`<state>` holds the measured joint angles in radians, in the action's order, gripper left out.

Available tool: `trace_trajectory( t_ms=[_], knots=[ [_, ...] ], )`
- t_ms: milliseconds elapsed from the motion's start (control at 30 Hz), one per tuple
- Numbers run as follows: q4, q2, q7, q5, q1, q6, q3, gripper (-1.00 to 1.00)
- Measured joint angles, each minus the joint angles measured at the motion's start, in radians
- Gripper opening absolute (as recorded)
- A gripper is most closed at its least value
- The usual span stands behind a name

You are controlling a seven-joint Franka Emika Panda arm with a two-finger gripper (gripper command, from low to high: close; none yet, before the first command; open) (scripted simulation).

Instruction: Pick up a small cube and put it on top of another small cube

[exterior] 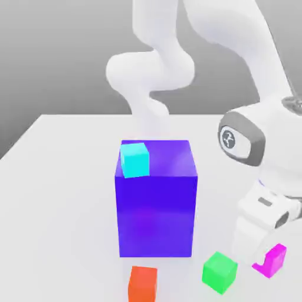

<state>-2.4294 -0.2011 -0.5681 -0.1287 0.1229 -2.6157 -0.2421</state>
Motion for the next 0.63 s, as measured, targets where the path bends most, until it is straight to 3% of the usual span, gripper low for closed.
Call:
trace_trajectory(
  t_ms=[100,233,267,467,633],
  knots=[
    [-0.074,0.07,0.106,0.062,-0.041,-0.012,0.01,-1.0],
    [-0.08,-0.043,0.076,0.006,-0.027,-0.13,0.046,-1.0],
    [-0.079,-0.064,0.068,-0.006,-0.022,-0.15,0.054,1.0],
    [-0.079,-0.075,0.065,-0.012,-0.02,-0.161,0.057,1.0],
    [-0.087,0.062,0.12,0.065,-0.037,-0.036,0.026,1.0]
  ],
)
